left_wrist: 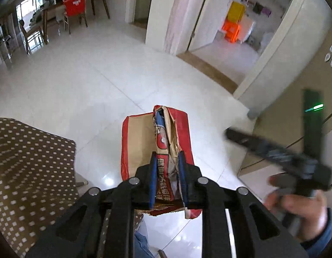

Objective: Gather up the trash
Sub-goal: 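Drop the tissue box and paper bag into the blue bucket with both grippers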

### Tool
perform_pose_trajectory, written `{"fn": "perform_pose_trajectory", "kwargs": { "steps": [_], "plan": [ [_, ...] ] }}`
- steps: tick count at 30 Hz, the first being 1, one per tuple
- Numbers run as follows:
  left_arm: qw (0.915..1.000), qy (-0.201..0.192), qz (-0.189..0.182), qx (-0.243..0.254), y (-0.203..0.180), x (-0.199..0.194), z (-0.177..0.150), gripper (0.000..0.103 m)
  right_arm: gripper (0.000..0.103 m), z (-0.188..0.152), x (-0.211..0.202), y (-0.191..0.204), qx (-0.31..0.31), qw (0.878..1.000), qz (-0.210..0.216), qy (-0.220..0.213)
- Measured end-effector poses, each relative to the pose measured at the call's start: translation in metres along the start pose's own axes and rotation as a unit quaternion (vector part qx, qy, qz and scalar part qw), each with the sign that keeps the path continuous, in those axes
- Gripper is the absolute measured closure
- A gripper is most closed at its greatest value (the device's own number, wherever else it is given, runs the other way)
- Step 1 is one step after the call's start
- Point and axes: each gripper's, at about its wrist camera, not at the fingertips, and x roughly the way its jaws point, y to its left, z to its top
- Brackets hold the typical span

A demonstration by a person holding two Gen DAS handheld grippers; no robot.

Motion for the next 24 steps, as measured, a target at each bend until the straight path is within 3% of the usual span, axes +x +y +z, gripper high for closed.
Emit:
{"fn": "perform_pose_trajectory", "kwargs": {
  "steps": [1, 2, 3, 4, 5, 12, 21, 24],
  "plan": [
    [1.0000, 0.006, 0.000, -0.002, -0.001, 0.007, 0.000, 0.081, 0.011, -0.001, -0.005, 0.000, 0.000, 1.000, -0.001, -0.006],
    [0.9999, 0.012, -0.001, -0.003, -0.002, 0.014, 0.001, 0.067, 0.011, 0.002, -0.006, 0.003, 0.000, 1.000, -0.003, -0.011],
    [0.9997, 0.022, -0.001, -0.003, 0.000, 0.021, 0.002, 0.053, 0.010, 0.003, -0.008, 0.007, 0.000, 1.000, -0.003, -0.015],
    [0.9996, 0.026, 0.003, -0.003, 0.000, 0.024, 0.002, 0.023, 0.010, 0.003, -0.014, 0.007, 0.001, 1.000, -0.002, -0.021],
    [0.9996, 0.023, 0.014, -0.002, 0.001, 0.025, 0.002, 0.015, 0.010, 0.001, -0.017, 0.006, 0.000, 1.000, -0.002, -0.024],
    [0.9992, -0.015, 0.036, -0.005, 0.008, -0.001, 0.003, 0.014, 0.006, -0.001, -0.019, 0.025, -0.016, 0.999, -0.004, -0.030],
    [0.9944, -0.075, 0.075, -0.005, 0.013, -0.065, -0.003, 0.009, 0.006, -0.006, -0.030, 0.061, -0.050, 0.998, -0.010, -0.036],
    [0.9924, -0.098, 0.072, -0.017, 0.018, -0.094, -0.006, 0.009, 0.006, -0.007, -0.039, 0.079, -0.064, 0.997, -0.008, -0.043]
  ]
}}
